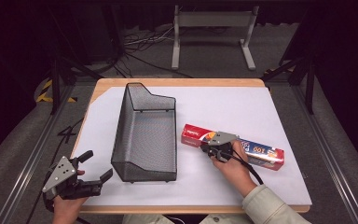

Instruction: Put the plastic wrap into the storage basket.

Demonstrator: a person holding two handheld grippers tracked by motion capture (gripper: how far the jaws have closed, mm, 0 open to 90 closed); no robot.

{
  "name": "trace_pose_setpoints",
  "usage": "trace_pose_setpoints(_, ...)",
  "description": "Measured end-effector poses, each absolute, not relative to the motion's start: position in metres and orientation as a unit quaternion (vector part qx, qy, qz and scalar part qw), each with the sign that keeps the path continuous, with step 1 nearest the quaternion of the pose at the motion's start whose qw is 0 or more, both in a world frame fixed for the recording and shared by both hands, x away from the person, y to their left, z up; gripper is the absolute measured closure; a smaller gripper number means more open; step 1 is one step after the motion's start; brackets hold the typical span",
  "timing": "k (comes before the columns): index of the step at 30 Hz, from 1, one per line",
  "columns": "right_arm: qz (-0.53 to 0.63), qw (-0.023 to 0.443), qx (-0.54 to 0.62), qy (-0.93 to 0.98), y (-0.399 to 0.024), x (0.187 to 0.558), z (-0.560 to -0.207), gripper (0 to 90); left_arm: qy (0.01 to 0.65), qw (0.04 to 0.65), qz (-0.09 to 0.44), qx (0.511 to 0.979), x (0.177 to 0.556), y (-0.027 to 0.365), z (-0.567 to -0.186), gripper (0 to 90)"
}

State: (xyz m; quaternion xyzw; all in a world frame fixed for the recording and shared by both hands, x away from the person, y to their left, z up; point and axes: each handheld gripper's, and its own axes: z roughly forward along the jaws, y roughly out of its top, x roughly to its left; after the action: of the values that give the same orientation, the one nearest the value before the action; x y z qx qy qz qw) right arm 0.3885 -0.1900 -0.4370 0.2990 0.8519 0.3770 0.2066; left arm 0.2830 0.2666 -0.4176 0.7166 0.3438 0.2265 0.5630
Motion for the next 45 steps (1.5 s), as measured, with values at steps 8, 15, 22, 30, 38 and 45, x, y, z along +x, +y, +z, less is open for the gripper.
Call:
trace_pose_setpoints(8,0.374,0.216,0.344,0.834,-0.191,0.41,-0.436,90.0,0.344,0.566,0.228,0.714,0.283,0.268,-0.418,4.2)
trace_pose_setpoints(15,0.393,0.18,0.351,0.83,-0.195,0.408,-0.428,76.4,0.345,0.566,0.226,0.714,0.284,0.268,-0.418,4.2)
trace_pose_setpoints(22,0.428,0.16,0.335,0.824,-0.214,0.392,-0.392,41.1,0.342,0.566,0.226,0.716,0.286,0.265,-0.417,4.1)
trace_pose_setpoints(30,0.406,0.158,0.332,0.837,-0.248,0.401,-0.371,21.1,0.343,0.566,0.226,0.714,0.287,0.265,-0.417,4.2)
trace_pose_setpoints(38,0.339,0.164,0.333,0.865,-0.27,0.427,-0.377,13.0,0.342,0.567,0.227,0.715,0.286,0.265,-0.417,4.2)
trace_pose_setpoints(45,0.306,0.115,0.344,0.88,-0.28,0.442,-0.398,15.2,0.344,0.566,0.226,0.714,0.286,0.266,-0.417,4.2)
